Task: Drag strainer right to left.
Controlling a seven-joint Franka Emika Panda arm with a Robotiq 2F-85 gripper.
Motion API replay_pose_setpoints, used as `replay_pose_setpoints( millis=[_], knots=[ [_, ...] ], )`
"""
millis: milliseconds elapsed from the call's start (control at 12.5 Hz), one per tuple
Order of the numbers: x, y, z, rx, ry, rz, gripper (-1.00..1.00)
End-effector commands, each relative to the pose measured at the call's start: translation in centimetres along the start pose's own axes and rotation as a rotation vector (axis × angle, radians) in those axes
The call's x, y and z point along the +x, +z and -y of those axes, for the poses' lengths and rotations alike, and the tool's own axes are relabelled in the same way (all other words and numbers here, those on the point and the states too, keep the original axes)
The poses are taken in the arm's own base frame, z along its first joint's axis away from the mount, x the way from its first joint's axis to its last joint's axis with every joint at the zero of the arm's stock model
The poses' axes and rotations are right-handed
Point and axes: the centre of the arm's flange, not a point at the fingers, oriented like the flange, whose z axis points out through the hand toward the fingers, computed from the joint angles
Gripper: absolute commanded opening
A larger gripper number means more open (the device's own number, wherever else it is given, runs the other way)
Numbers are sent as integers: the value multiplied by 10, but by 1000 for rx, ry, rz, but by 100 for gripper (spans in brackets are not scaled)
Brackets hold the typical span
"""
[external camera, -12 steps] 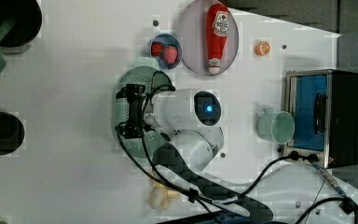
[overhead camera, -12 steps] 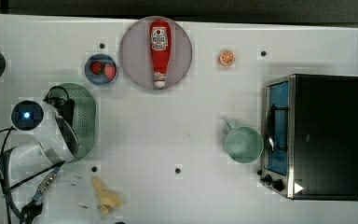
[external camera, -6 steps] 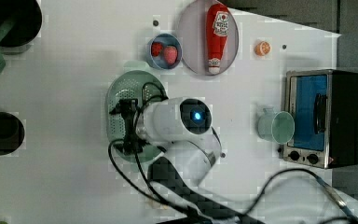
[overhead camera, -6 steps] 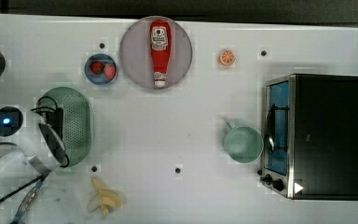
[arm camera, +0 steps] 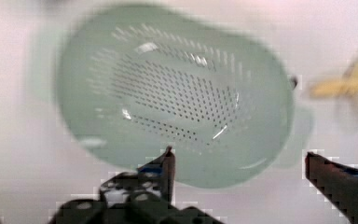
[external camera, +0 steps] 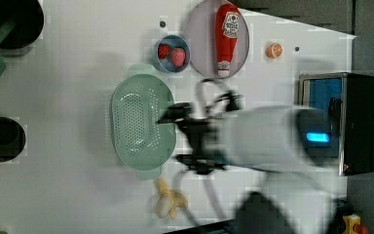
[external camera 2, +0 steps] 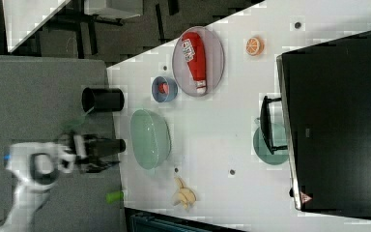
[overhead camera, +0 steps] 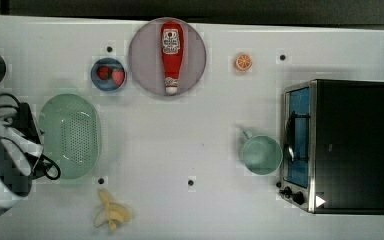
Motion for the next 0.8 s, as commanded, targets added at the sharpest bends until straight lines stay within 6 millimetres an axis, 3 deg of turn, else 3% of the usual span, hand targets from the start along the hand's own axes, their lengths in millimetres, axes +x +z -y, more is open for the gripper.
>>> replay_pose_setpoints(
  millis=[80,240,400,560,800],
  knots=[
    [118,-98,-11,33,-166,-32,100],
    [184,-152,-42,50,-227,-42,100],
    [243,-188,-76,59,-255,-35,100],
    [296,-203,-104,35,-290,-51,100],
    [360,-207,-134,-2,-322,-75,100]
  ],
)
